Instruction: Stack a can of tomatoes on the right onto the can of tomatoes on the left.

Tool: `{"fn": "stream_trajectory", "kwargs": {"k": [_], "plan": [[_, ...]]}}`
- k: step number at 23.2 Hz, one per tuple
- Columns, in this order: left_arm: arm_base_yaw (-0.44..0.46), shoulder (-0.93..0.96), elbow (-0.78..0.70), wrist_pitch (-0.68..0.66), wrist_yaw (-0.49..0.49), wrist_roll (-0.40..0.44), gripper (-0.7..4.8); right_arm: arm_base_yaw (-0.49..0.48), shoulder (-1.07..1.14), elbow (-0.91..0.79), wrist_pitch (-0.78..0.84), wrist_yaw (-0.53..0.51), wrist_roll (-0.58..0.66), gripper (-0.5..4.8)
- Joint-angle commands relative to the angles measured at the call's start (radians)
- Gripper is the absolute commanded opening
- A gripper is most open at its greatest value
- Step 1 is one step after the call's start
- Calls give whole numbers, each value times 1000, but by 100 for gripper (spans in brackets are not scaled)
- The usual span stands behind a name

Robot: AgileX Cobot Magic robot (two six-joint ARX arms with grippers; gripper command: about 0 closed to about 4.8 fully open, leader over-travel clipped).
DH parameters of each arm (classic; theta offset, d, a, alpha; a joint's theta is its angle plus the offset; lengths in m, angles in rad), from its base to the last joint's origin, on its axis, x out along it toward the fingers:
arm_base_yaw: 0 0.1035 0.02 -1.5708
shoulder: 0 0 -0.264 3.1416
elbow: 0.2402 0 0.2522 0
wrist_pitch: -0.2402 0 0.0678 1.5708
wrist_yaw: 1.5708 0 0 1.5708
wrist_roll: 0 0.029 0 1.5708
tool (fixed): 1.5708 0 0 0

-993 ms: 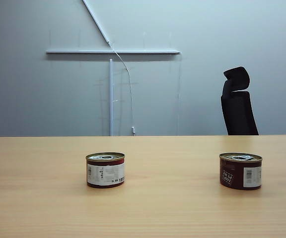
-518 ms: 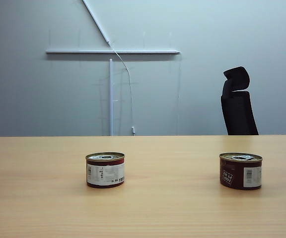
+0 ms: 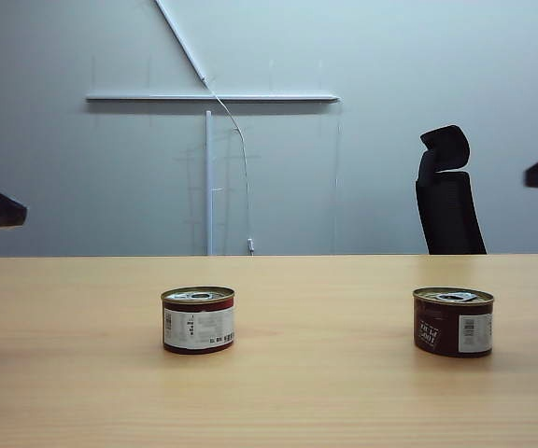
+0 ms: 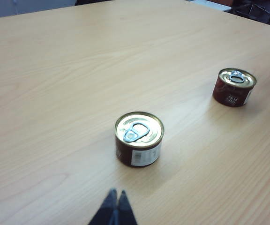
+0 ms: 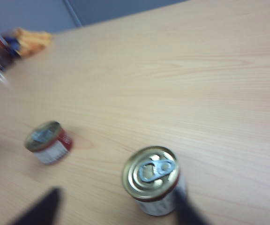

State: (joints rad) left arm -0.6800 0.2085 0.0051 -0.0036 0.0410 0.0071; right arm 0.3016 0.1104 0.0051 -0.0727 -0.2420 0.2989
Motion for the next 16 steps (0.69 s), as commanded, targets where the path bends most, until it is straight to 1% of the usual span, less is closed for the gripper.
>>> {"fn": "stream_trajectory", "kwargs": {"k": [1, 3, 4, 6, 8, 11, 14, 16], "plan": [[-6, -2, 3, 8, 0, 0, -4, 91, 51, -1, 31, 211, -144, 479], [-6, -2, 3, 8, 1, 0, -4, 125, 81, -1, 33, 279, -146, 479], [-6, -2, 3, 8, 1, 0, -4, 145, 109, -1, 35, 292, -146, 479], [-6, -2, 3, 8, 0, 0, -4, 161, 148, -2, 50, 291, -148, 479], [-6, -2, 3, 8, 0, 0, -4, 177, 212, -2, 98, 291, -190, 479], [-6, -2, 3, 8, 1, 0, -4, 179, 348, -2, 228, 292, -267, 479], [-6, -2, 3, 9, 0, 0, -4, 180, 524, -1, 375, 280, -277, 479], [-6, -2, 3, 9, 1, 0, -4, 179, 600, -1, 446, 277, -277, 479]]}}
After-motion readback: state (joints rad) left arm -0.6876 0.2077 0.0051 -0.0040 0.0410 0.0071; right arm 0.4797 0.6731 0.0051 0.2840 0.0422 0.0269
